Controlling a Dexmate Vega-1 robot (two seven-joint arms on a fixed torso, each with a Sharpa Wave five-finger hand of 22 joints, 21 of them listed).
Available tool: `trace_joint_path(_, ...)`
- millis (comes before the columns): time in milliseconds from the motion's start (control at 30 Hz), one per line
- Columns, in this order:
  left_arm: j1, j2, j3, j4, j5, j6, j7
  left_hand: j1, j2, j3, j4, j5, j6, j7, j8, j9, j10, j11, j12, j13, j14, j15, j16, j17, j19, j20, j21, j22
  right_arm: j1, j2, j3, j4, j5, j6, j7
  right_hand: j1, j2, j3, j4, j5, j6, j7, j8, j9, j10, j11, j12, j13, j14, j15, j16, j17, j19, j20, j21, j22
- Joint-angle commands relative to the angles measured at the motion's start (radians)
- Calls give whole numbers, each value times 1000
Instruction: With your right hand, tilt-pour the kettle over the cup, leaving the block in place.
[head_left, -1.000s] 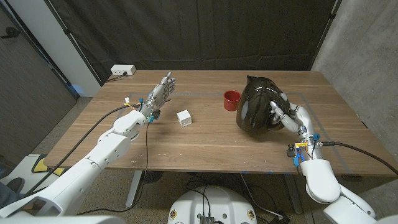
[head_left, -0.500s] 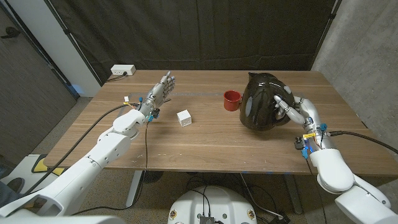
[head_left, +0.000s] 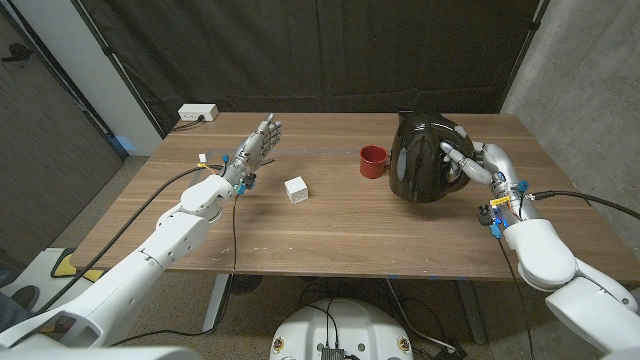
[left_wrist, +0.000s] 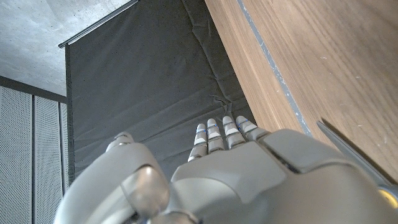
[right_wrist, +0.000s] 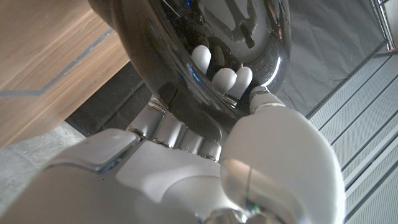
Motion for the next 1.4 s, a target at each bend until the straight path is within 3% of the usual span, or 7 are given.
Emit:
trace_joint_path(33,20,6,-5,2,-15,-3,-13,6,1,-5,-1,-4,0,6,0,2,2,-2,-2,4,7,-1,2,4,-3,-28,2,2,78,-48,9,-11,38,-102,66,-116,132,2,-11,-5,16,5,6,-3,17,-1,0,1,15,-72,9,-7,15,-157,14,-5)
trace_joint_path(533,62,4,-27,4,-32,-31,7,8,2,-8,-2,-6,4,3,1,2,2,-7,-3,4,8,-5,1,4,-3,-22,1,2,120,-128,41,-56,59,-212,119,-109,136,6,-37,-10,47,14,25,9,56,2,41,44,71,-76,46,-24,55,-157,42,-27)
trace_joint_path(1400,14,7,-18,41,-32,-22,-37,11,5,-13,-2,-10,8,0,0,2,3,-13,-4,4,7,-8,-1,4,-6,-20,-1,2,197,-283,72,-152,96,-521,212,-123,130,34,-54,-15,54,8,46,33,47,-2,113,64,103,-74,61,-34,86,-156,74,-73)
